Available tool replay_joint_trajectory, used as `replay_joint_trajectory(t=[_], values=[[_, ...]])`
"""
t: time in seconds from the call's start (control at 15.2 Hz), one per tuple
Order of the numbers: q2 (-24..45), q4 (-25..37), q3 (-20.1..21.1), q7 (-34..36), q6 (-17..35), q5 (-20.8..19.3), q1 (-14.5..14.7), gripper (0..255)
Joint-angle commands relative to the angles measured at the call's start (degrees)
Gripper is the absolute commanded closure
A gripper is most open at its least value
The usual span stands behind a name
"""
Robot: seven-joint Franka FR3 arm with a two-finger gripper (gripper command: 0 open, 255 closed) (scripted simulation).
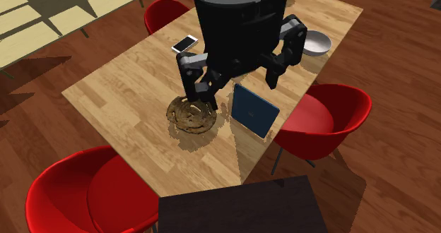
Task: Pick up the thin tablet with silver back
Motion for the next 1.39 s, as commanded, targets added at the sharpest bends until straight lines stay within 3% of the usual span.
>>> replay_joint_trajectory(t=[0.0, 0.4, 0.79, 1.06, 1.32], values=[[0.0, 0.0, 0.0, 0.0, 0.0, 0.0, 0.0, 0], [4.7, -5.4, -7.7, -12.3, 10.7, -2.2, 0.3, 0], [13.9, -6.9, -15.1, -24.9, 21.4, -2.8, 1.0, 0], [22.1, -5.8, -19.8, -34.1, 28.1, -1.3, 2.2, 0], [31.6, -3.1, -23.7, -44.3, 33.8, 2.6, 3.7, 0]])
